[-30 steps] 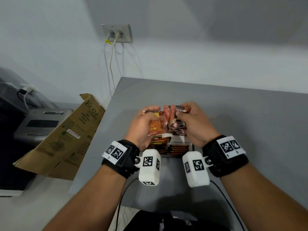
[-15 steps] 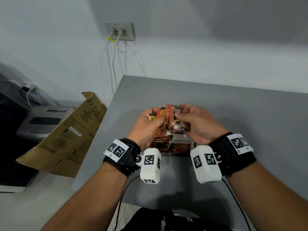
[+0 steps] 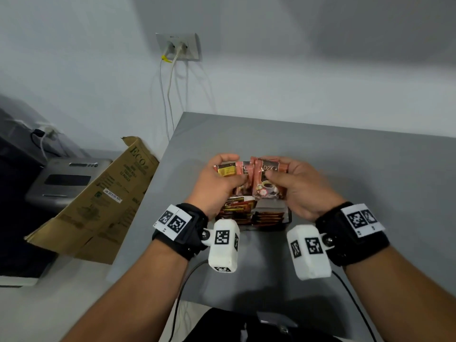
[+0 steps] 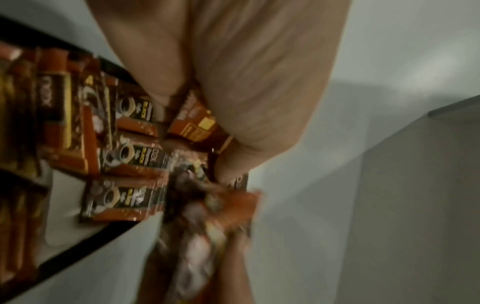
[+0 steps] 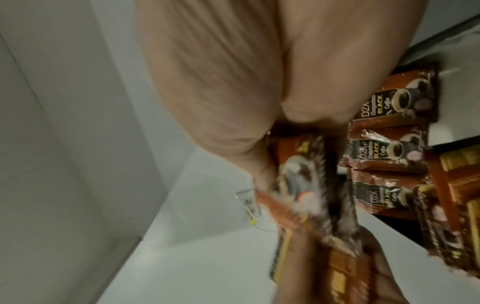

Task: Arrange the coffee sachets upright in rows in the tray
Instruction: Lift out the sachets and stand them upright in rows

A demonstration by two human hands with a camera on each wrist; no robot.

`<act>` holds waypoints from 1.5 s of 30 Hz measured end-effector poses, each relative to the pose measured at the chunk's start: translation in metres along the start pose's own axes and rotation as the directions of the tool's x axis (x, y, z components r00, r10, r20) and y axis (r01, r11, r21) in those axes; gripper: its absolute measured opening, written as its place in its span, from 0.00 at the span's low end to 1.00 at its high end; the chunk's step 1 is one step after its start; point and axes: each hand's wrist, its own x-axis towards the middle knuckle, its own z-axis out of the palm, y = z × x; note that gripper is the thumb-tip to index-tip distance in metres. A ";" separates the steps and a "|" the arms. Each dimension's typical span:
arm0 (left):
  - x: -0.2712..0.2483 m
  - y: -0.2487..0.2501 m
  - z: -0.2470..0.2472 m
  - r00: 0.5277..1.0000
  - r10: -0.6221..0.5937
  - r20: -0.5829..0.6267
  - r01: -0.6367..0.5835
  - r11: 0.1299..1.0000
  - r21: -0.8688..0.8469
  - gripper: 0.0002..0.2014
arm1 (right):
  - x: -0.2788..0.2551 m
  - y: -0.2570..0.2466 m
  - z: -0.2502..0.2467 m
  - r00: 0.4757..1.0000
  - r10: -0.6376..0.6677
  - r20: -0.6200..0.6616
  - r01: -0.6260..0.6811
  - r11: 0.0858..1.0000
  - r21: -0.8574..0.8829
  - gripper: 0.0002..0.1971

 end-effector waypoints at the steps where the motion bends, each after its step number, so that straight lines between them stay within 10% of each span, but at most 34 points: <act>1: -0.001 -0.001 0.004 1.000 0.010 0.016 -0.010 1.000 -0.007 0.21 | 0.002 0.003 0.004 1.000 0.009 -0.028 -0.010 0.999 -0.042 0.11; 10: -0.005 0.006 -0.005 0.992 -0.077 0.102 0.109 0.925 -0.364 0.15 | 0.003 0.005 0.007 0.983 0.132 -0.130 -0.116 0.985 0.127 0.10; 19: 0.002 -0.008 -0.012 0.994 -0.078 -0.075 0.055 0.960 -0.273 0.12 | -0.002 0.006 0.001 0.987 0.074 -0.145 -0.029 0.955 0.295 0.20; 28: -0.010 -0.009 0.010 0.985 -0.133 0.111 0.171 0.846 -0.506 0.15 | -0.007 -0.001 0.018 0.985 -0.136 -0.105 0.110 0.970 -0.217 0.16; 39: -0.026 0.000 0.024 0.933 -0.163 0.320 0.331 0.737 -0.589 0.13 | -0.006 0.010 0.020 0.904 -0.375 0.204 0.358 0.406 -0.840 0.22; 45: -0.023 0.003 0.018 0.918 -0.232 0.321 0.384 0.724 -0.573 0.13 | -0.011 -0.004 0.022 0.904 -0.249 0.347 0.422 0.400 -0.813 0.41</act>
